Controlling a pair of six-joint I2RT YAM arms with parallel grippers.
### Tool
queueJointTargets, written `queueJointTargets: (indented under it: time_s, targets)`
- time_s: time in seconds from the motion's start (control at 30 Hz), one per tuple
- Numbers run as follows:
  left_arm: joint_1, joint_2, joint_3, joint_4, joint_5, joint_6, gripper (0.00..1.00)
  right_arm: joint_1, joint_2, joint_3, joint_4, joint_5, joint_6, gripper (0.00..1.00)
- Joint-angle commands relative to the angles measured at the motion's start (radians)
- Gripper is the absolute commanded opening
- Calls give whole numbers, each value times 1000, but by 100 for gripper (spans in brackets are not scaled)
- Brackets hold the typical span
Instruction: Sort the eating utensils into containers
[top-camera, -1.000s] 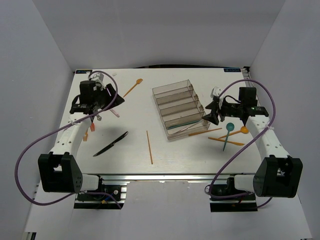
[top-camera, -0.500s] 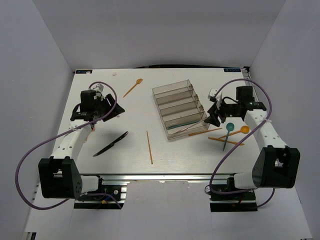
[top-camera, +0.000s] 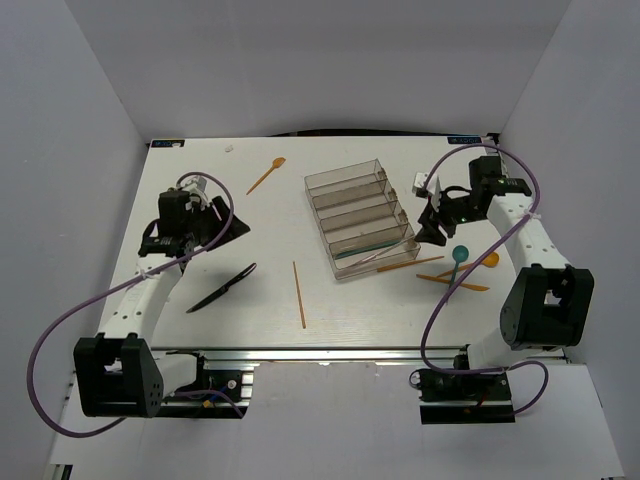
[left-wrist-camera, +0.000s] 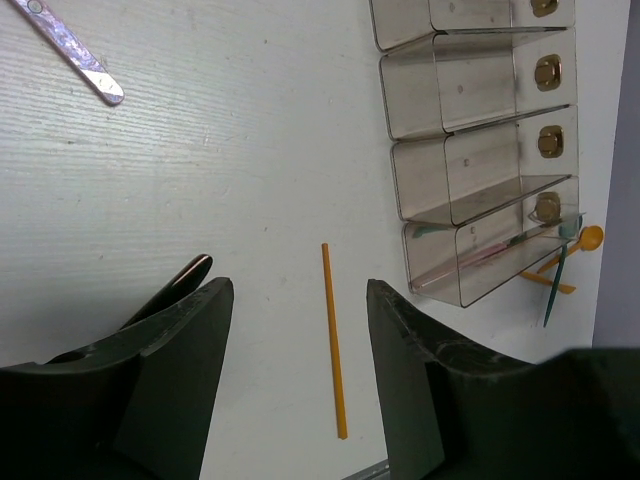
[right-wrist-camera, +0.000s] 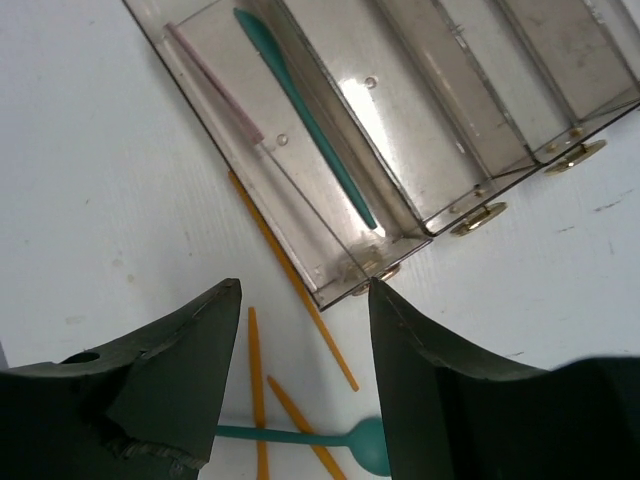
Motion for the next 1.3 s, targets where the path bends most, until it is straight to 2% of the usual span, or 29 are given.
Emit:
queueJointTargets:
  time_s: [0.0,0.33,0.57,0.7,0.83,0.9,1.0,1.03,1.13,1.27]
  targets:
    - [9,-54,-20,1,-15,16,67,-2,-12,10,-116,11,-87,61]
    - [15,-94,-67,-41,-24,-5,67,46,-41,-62,-84,4,-62,61]
    - [15,-44,-94,-93,-27,6,66,52,-62,-103,-62,1,-50,61]
    - [1,49,-66,-148,-41,52,66,53,-59,-117,-44,-19,-42,61]
    - [-76,250,46,-220,-116,220,67,53,-39,-107,-33,-39,-36,61]
    - [-138,303,107,-251,-127,281,67,52,-30,-96,-32,-39,-38,61]
    - [-240,379,196,-317,-251,522,68,52,-25,-81,-26,-38,-41,61]
    - [-255,407,209,-341,-315,544,69,52,-24,-74,-23,-41,-39,61]
    - [-266,419,183,-348,-413,610,69,50,-25,-74,-13,-47,-33,61]
    - [-265,404,140,-323,-473,674,69,50,-32,-85,-7,-54,-29,61]
